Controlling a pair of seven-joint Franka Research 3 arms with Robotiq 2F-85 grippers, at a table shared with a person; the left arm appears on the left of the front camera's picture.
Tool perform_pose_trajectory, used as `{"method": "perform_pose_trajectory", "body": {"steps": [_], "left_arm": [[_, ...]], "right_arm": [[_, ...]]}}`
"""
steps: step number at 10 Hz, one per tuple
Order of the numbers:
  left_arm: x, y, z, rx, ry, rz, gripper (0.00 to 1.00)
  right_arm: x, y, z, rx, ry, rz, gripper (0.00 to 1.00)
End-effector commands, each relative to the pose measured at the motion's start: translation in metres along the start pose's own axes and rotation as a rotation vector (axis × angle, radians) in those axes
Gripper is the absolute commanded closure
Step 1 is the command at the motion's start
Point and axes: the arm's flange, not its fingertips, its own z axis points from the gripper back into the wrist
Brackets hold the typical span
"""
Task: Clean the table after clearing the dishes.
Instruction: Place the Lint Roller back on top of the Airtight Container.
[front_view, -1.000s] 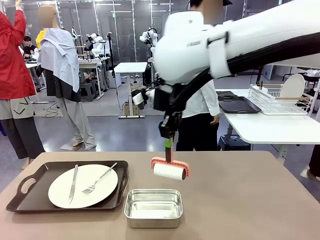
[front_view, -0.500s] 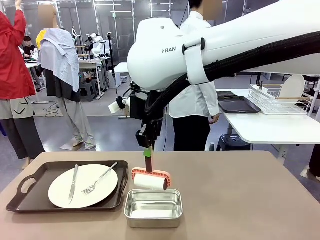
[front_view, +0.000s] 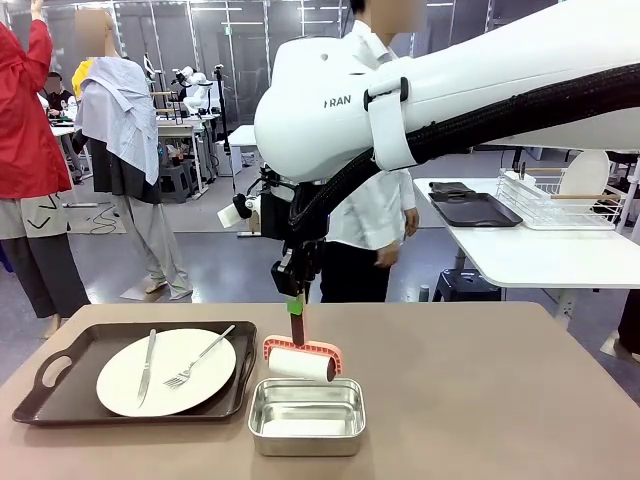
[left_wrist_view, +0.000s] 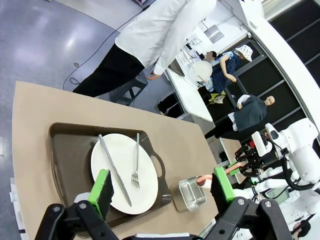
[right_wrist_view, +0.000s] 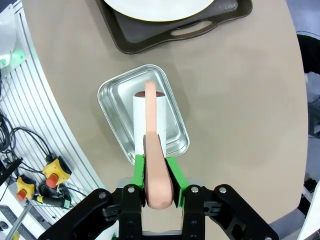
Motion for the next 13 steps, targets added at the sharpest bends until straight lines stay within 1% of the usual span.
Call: {"method": "perform_pose_trajectory", "body": {"steps": [1, 2, 3, 5, 7, 8, 10, 11, 13], "left_arm": [[0.001, 0.0, 0.002, -0.019, -0.014, -0.006, 0.0], [0.001, 0.0, 0.002, -0.019, -0.014, -0.006, 0.0], [0.001, 0.0, 0.002, -0.019, -0.014, -0.006, 0.0], [0.001, 0.0, 0.002, -0.019, -0.014, -0.006, 0.0], [0.001, 0.0, 0.002, -0.019, -0.014, -0.006, 0.0], [0.001, 0.0, 0.002, -0.019, -0.014, -0.006, 0.0], [0.001, 0.0, 0.002, -0.019, -0.014, -0.006, 0.0], [0.001, 0.0, 0.002, -0.019, -0.014, -0.006, 0.0], [0.001, 0.0, 0.002, -0.019, -0.014, -0.006, 0.0]], "right_arm": [[0.0, 0.0, 0.0, 0.0, 0.0, -0.003, 0.77], [0.005, -0.003, -0.013, 0.026, -0.009, 0.065, 0.77], [0.01, -0.005, -0.023, 0.042, 0.001, 0.1, 0.77], [0.009, -0.01, -0.035, 0.054, 0.014, 0.121, 0.77], [-0.001, -0.02, -0.048, 0.085, -0.003, 0.109, 0.77], [-0.005, -0.026, -0.059, 0.104, -0.027, 0.115, 0.77], [-0.006, -0.039, -0.075, 0.119, -0.048, 0.137, 0.77], [-0.005, -0.046, -0.083, 0.142, -0.045, 0.152, 0.77], [-0.005, -0.06, -0.104, 0.121, -0.018, 0.219, 0.77]]}}
